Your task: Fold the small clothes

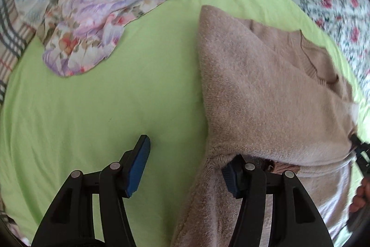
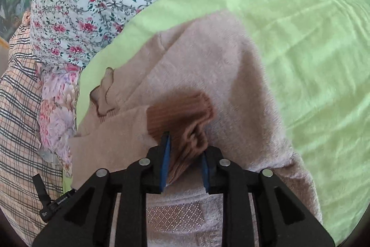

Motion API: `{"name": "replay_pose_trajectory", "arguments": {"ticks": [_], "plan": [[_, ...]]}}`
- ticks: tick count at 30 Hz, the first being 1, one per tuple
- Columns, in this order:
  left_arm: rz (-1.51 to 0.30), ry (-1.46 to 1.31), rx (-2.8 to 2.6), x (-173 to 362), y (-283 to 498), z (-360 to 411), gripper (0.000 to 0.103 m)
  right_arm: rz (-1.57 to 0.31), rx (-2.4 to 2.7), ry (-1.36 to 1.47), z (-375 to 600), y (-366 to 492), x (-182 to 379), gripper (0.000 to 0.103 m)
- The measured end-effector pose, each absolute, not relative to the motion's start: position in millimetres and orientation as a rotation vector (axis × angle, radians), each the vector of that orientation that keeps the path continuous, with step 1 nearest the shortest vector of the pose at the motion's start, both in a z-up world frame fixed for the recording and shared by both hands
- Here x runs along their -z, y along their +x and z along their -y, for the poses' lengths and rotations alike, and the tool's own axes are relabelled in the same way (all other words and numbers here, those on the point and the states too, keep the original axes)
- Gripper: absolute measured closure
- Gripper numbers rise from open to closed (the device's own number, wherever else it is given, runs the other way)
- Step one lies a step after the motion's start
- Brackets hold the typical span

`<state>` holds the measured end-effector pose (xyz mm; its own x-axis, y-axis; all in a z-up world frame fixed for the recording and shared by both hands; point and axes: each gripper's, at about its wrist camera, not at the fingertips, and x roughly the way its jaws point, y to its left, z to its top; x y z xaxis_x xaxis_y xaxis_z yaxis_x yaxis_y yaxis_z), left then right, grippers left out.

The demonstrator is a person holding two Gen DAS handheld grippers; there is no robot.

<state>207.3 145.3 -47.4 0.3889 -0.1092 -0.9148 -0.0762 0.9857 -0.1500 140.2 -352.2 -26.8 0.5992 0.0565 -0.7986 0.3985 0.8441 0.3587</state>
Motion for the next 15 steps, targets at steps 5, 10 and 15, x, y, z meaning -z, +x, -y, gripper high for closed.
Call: {"name": "replay_pose_trajectory", "arguments": {"ticks": [5, 10, 15], "plan": [[-1.172, -0.181, 0.018, 46, 206, -146, 0.044, -0.814, 0.200, 0.410, 339, 144, -12, 0.096], [-1.174, -0.146, 0.015, 49, 203, -141, 0.043, -1.035, 0.272, 0.375, 348, 155, 26, 0.094], [-1.207, -0.115, 0.033, 44, 180, -136, 0.045, -0.973, 0.257, 0.388, 344, 126, 2, 0.074]]}}
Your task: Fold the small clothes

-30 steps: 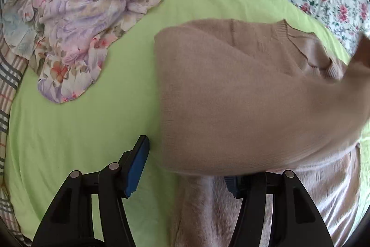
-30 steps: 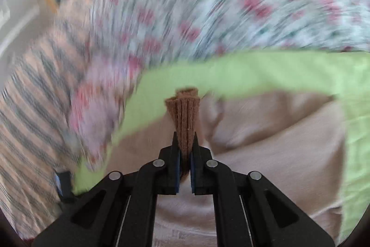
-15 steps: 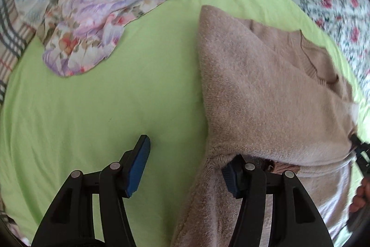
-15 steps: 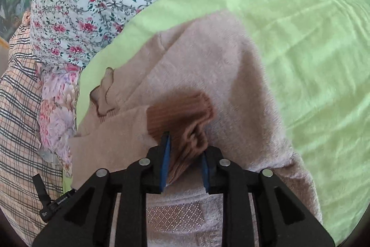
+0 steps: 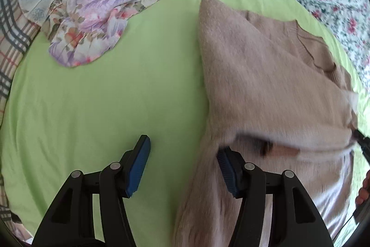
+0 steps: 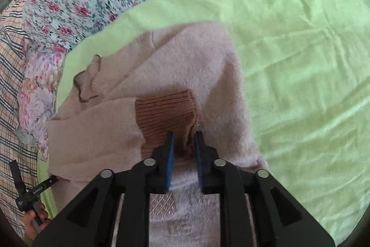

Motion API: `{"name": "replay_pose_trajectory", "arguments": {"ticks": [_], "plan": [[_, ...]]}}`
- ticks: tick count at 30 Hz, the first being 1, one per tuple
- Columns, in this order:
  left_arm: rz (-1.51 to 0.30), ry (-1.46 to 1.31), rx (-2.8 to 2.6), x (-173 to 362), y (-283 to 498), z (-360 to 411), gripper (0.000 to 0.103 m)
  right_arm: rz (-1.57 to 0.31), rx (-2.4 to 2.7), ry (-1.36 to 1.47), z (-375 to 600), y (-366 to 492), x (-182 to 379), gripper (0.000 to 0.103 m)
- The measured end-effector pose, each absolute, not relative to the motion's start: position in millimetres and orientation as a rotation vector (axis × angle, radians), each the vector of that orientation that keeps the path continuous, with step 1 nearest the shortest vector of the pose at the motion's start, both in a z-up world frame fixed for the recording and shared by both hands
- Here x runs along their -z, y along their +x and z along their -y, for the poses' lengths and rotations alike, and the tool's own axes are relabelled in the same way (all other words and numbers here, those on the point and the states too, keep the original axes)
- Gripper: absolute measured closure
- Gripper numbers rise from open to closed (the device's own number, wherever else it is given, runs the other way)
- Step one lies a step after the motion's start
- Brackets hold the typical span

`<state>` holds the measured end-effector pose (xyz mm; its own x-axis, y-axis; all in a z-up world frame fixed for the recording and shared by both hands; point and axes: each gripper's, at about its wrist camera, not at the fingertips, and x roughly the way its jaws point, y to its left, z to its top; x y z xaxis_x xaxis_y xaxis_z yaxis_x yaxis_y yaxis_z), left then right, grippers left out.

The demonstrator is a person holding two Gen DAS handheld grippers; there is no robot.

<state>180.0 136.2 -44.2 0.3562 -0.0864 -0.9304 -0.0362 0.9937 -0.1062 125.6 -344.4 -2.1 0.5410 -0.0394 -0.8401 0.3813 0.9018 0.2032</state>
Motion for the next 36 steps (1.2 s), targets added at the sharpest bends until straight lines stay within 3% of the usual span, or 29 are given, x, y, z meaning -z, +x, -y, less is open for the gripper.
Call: {"name": "replay_pose_trajectory", "arguments": {"ticks": [3, 11, 17, 20, 25, 31, 34, 35, 36], "plan": [[-1.227, -0.101, 0.058, 38, 151, -139, 0.045, -0.954, 0.196, 0.392, 335, 97, -13, 0.066], [-1.388, -0.044, 0.164, 50, 30, -115, 0.043, -1.024, 0.122, 0.360, 307, 8, -20, 0.065], [-1.392, 0.050, 0.156, 49, -42, -118, 0.043, -1.077, 0.072, 0.335, 297, -64, -26, 0.064], [-1.383, -0.015, 0.166, 45, -61, -138, 0.044, -1.102, 0.026, 0.327, 313, -89, -26, 0.056], [-1.394, -0.149, 0.297, 45, -78, -141, 0.043, -1.172, -0.039, 0.369, 330, -125, -12, 0.056], [-1.384, -0.097, 0.387, 55, -90, -116, 0.041, -1.298, -0.091, 0.378, 329, -157, 20, 0.055], [-1.378, -0.080, 0.420, 57, -93, -116, 0.049, -1.246, -0.113, 0.413, 325, -158, 29, 0.054], [-1.375, -0.062, 0.422, 58, -91, -116, 0.059, -1.234, -0.120, 0.427, 325, -154, 30, 0.055], [-1.367, -0.053, 0.425, 58, -89, -116, 0.077, -1.220, -0.119, 0.448, 326, -150, 31, 0.067]]}}
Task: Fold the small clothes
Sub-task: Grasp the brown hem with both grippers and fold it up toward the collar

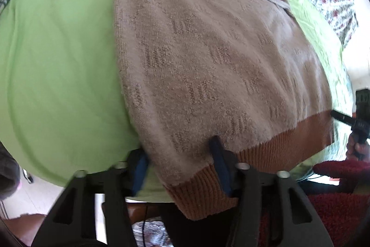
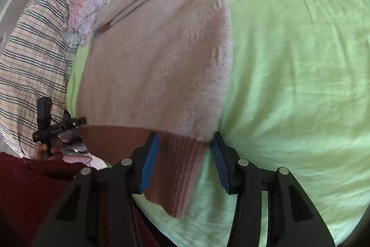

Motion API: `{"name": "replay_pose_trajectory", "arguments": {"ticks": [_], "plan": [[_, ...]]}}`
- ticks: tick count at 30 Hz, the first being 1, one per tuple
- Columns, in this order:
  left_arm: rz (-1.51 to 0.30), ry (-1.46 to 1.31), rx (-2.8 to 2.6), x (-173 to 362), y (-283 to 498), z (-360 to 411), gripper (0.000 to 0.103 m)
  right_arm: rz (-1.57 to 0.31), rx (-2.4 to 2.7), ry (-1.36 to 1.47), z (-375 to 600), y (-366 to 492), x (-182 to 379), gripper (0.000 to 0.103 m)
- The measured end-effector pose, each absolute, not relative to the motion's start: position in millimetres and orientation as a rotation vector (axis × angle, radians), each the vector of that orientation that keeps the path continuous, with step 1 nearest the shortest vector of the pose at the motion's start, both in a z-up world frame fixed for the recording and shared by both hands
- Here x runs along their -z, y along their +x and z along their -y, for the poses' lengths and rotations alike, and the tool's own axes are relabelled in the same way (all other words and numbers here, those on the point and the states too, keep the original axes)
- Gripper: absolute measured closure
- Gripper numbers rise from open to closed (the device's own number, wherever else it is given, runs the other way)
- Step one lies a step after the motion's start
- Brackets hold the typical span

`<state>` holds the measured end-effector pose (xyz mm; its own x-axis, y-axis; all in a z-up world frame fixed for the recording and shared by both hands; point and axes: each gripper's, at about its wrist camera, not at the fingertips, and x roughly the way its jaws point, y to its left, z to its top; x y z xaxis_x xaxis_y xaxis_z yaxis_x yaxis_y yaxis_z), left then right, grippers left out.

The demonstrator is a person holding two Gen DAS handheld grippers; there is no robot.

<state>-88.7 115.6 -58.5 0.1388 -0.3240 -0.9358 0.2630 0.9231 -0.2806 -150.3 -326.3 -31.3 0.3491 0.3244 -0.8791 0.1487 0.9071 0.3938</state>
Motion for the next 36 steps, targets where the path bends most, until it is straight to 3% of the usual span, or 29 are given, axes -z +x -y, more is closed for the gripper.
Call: {"name": "replay_pose_trajectory", "arguments": {"ticks": [2, 9, 14, 16, 17, 18, 19, 29, 36], "plan": [[-1.366, -0.093, 0.442, 61, -83, -119, 0.095, -1.215, -0.116, 0.488, 329, -149, 33, 0.095], [-1.341, -0.203, 0.458, 55, -90, -149, 0.095, -1.173, -0.161, 0.573, 347, -168, 24, 0.096], [-1.412, -0.253, 0.504, 72, -93, -146, 0.069, -1.247, -0.205, 0.580, 332, -161, 41, 0.078], [-1.404, -0.244, 0.539, 72, -95, -141, 0.062, -1.241, -0.221, 0.531, 325, -164, 41, 0.078], [-1.391, -0.220, 0.546, 71, -95, -137, 0.064, -1.247, -0.225, 0.523, 324, -164, 42, 0.078], [-1.378, -0.197, 0.542, 71, -94, -132, 0.082, -1.249, -0.213, 0.515, 323, -162, 42, 0.091], [-1.365, -0.185, 0.540, 69, -94, -128, 0.094, -1.250, -0.211, 0.526, 324, -162, 42, 0.095], [-1.189, -0.388, 0.516, 1, -83, -163, 0.098, -1.033, -0.237, 0.630, 328, -140, -13, 0.095], [-0.988, -0.421, 0.561, -57, 3, -147, 0.098, -0.849, -0.275, 0.610, 345, -50, -62, 0.095]]}}
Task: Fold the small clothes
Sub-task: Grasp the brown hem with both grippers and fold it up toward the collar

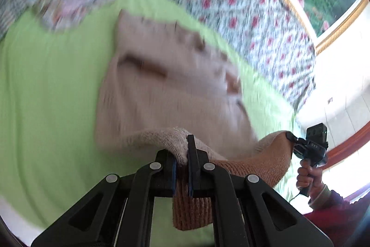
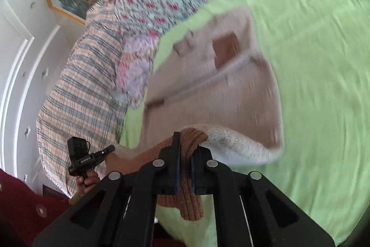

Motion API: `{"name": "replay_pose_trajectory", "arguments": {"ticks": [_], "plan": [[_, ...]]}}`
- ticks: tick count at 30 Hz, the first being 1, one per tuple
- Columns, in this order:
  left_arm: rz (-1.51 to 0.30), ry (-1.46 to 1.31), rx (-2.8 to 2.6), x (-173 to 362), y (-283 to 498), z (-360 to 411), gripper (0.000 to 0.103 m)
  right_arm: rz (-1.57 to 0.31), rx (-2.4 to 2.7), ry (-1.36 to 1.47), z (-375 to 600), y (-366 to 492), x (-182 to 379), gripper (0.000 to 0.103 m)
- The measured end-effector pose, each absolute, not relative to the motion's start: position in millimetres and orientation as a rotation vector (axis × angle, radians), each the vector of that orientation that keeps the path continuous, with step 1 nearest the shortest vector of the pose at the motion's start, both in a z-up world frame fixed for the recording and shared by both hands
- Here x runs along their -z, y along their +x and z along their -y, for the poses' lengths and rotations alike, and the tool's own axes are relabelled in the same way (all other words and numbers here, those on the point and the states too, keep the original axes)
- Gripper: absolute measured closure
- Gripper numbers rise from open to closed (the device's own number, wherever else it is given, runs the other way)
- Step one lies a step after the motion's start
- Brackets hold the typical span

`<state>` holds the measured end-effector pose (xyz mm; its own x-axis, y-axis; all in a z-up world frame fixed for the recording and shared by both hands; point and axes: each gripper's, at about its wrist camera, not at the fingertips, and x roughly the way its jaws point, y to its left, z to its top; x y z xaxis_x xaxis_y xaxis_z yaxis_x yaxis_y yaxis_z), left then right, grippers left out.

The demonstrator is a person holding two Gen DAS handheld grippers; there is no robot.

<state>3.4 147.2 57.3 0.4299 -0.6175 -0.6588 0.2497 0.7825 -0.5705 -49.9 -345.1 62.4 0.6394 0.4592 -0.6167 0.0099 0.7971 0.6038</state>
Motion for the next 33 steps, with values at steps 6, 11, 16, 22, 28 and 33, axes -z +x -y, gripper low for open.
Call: {"name": "replay_pose_trajectory", "arguments": {"ticks": [6, 11, 16, 22, 28, 33], "plan": [[-0.901, -0.430, 0.517, -71, 116, -133, 0.098, -0.785, -0.237, 0.592, 364, 51, -66, 0.095], [-0.927, -0.431, 0.486, -49, 201, -121, 0.098, -0.809, -0.171, 0.546, 375, 129, -51, 0.095], [-1.002, -0.451, 0.428, -5, 258, -120, 0.097, -0.885, -0.076, 0.522, 388, 180, -15, 0.094], [-1.067, -0.357, 0.434, 8, 243, -113, 0.090, -0.860, -0.012, 0.490, 388, 158, -22, 0.079], [-1.107, -0.285, 0.614, 1, 171, -73, 0.083, -0.929, -0.266, 0.317, 326, 113, -25, 0.075], [-1.214, -0.093, 0.656, 40, 179, -11, 0.085, -1.188, -0.374, -0.034, 265, 148, 34, 0.075]]}}
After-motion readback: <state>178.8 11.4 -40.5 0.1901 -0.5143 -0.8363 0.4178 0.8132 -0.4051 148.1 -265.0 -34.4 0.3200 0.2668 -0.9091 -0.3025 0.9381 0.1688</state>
